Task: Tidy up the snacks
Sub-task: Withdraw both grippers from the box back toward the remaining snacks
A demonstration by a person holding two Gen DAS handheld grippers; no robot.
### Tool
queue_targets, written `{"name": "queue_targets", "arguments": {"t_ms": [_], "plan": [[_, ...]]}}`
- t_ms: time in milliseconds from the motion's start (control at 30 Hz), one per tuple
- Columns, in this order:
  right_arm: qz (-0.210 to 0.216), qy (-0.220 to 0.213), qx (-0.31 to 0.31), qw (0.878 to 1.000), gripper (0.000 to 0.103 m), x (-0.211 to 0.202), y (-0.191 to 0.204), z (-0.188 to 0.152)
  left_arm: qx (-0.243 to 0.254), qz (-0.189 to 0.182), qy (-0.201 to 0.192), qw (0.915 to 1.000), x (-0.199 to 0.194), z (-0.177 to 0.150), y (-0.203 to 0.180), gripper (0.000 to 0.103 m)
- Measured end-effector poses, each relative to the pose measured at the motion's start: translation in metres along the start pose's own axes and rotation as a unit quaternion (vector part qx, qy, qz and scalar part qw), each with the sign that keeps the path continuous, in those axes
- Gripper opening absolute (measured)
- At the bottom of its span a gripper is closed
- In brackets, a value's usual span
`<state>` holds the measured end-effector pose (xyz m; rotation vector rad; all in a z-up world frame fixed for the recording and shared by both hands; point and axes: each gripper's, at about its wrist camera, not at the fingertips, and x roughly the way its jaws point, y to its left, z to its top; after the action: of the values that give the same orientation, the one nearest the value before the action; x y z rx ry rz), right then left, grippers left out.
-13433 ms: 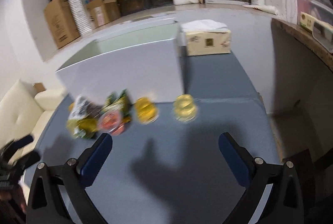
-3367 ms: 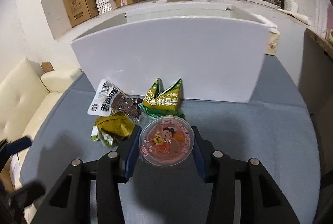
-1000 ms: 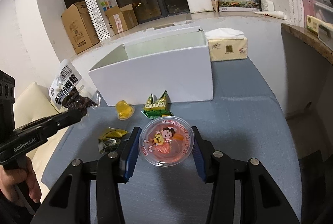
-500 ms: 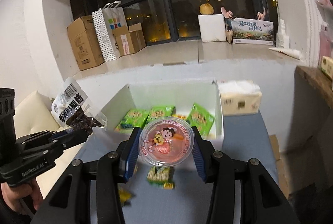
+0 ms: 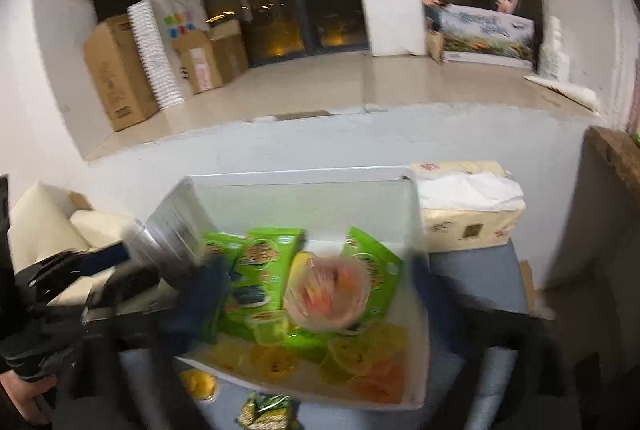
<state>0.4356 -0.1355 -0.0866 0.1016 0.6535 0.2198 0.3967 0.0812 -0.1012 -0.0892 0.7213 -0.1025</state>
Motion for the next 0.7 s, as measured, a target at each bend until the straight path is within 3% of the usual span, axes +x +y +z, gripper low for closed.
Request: {"name": "queue_targets", "arguments": {"t_ms": [367, 500, 700], "plan": [[-0.005, -0.005, 0.042, 0.999, 0.103, -0.033, -0.017, -0.025, -0.006, 0.002, 0.010, 0.9999, -0.018, -0.028, -0.007, 0.103], [-0.007, -0.012, 0.031, 0.999, 0.103, -0.057, -0.008, -0.045, -0.002, -0.002, 0.005, 1.0000, -0.040, -0.058, -0.018, 0.103], [0.002, -0.002, 0.009, 1.000, 0.103, -0.084, 0.011, -0.107, -0.027, -0.011, 0.009, 0.9995, -0.070, -0.122, -0.024, 0.103]]}}
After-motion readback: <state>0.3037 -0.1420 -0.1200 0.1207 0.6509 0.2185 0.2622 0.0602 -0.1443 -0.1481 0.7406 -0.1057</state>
